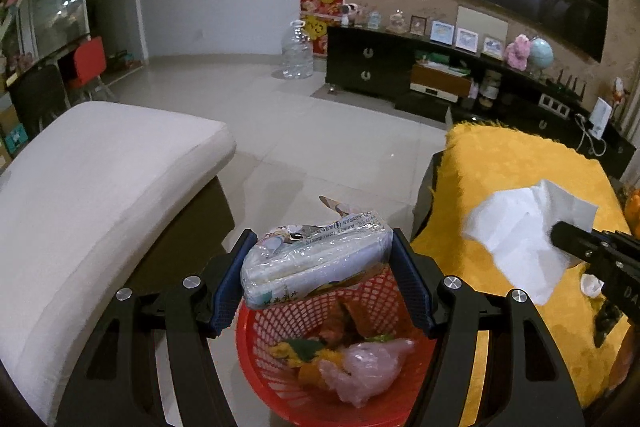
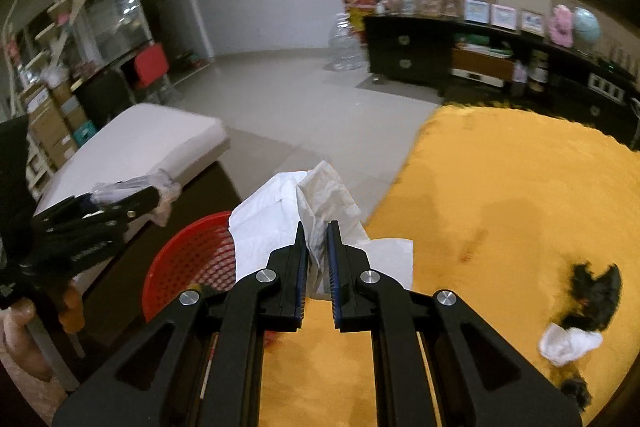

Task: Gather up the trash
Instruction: 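Carry the wrapped packet and white tissue over the red wastebasket, then open both tools to drop the packet and tissue into the basket, then move both tools back over the table toward the remaining trash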

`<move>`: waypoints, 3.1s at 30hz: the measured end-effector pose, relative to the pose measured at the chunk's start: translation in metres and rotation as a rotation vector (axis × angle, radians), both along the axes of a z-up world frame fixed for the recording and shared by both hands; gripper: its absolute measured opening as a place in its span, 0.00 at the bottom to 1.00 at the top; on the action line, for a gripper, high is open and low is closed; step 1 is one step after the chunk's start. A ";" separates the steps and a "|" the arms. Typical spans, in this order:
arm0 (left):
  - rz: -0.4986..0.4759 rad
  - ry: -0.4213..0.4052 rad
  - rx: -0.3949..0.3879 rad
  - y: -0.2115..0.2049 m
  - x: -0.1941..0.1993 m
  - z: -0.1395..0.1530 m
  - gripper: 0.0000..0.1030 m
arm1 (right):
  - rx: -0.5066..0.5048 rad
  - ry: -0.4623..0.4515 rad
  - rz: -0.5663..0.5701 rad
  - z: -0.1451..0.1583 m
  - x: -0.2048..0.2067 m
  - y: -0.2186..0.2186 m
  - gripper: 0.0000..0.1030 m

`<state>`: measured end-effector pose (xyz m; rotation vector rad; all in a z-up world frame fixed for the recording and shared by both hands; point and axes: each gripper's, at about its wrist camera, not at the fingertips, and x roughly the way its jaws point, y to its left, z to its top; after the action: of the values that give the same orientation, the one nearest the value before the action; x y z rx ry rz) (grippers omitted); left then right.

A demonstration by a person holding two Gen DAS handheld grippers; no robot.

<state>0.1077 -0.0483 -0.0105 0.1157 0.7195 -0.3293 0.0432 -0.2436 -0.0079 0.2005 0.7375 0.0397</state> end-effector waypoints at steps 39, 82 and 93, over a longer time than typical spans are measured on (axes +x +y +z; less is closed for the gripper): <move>0.056 0.350 0.039 0.020 0.035 -0.068 0.68 | 0.094 0.118 0.145 -0.042 0.030 0.048 0.44; -0.150 0.150 0.043 -0.097 -0.015 -0.033 0.78 | 0.032 -0.014 -0.367 0.002 -0.096 -0.145 0.70; -0.256 0.146 0.071 -0.156 -0.040 -0.037 0.78 | 0.057 -0.012 -0.498 -0.001 -0.135 -0.194 0.74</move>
<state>0.0674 -0.2043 -0.0476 0.2541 0.8630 -0.5611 -0.0916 -0.4372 -0.0092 0.4328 0.6585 -0.4112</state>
